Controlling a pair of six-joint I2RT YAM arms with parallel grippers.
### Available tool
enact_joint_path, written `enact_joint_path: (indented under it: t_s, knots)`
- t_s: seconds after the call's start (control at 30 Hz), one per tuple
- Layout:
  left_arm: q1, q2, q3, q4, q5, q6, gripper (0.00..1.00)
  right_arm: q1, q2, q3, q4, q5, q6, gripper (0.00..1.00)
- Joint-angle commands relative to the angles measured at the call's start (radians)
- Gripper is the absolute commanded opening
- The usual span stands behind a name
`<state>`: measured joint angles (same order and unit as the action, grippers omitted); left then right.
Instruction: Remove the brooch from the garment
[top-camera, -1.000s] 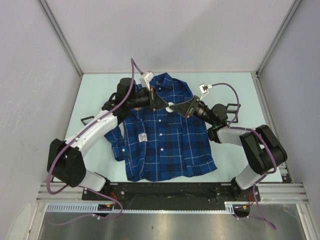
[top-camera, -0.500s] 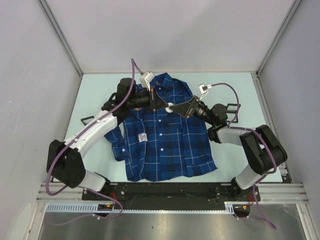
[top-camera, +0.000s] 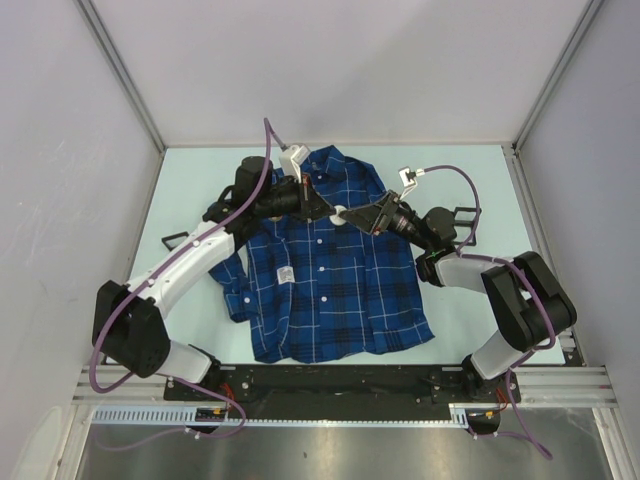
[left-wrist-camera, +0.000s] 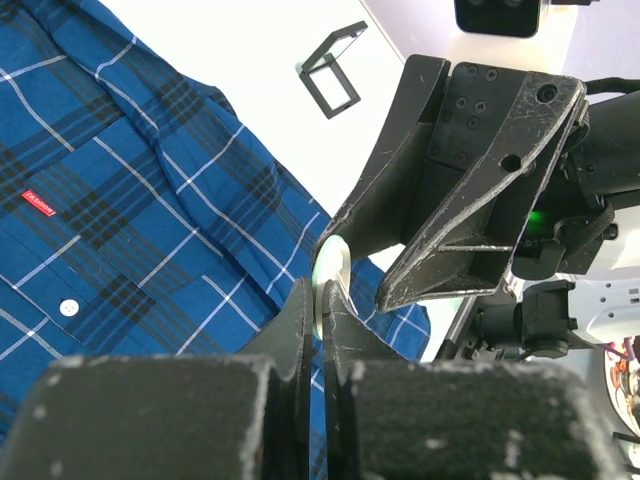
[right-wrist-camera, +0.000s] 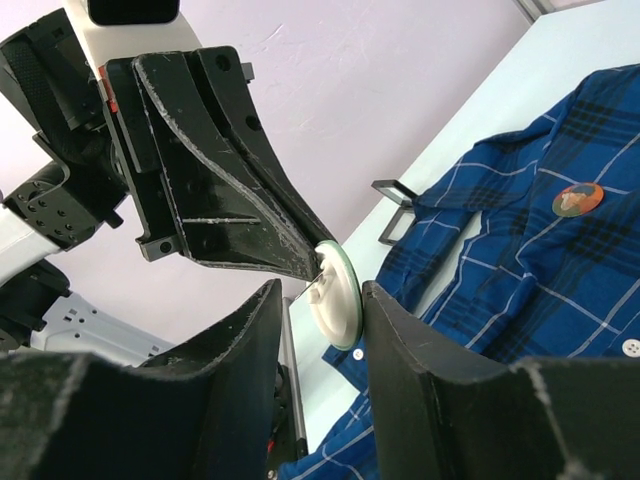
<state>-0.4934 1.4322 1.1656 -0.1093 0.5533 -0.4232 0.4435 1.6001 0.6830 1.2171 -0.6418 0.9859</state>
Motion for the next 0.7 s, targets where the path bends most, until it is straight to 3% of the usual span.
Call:
enact_joint_path:
  t_s: [0.0, 0.37, 0.67]
  knots:
    - [-0.014, -0.039, 0.039, 0.0, -0.023, 0.032, 0.0, 0.004, -0.028, 0.02, 0.053, 0.01, 0.005, 0.41]
    - [-0.027, -0.049, 0.042, -0.004, -0.027, 0.043, 0.0, 0.018, -0.017, 0.032, 0.03, 0.014, -0.013, 0.41]
    - [-0.036, -0.047, 0.045, -0.007, -0.024, 0.046, 0.0, 0.024, -0.014, 0.038, 0.016, 0.013, -0.029, 0.33]
